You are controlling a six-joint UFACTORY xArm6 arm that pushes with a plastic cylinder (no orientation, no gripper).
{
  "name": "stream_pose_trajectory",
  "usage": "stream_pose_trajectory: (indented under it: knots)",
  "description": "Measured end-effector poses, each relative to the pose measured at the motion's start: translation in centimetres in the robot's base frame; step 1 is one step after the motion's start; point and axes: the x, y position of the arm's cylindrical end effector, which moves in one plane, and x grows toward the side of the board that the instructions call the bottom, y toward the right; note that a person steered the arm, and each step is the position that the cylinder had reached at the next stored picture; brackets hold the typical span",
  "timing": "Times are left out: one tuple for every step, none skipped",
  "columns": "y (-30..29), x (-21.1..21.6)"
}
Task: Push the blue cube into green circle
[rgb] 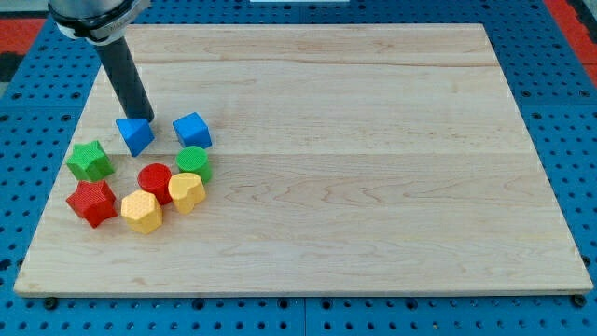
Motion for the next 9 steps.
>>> stream_pose_trajectory:
  knots:
    - [1.2,-0.8]
    - [4.4,-2.8]
    - [6.6,-2.6]
    - [8.0,-2.5]
    - [8.1,0.0]
    - [8.1,1.1]
    - [8.1,1.1]
    - [8.1,1.1]
    - [6.9,1.1]
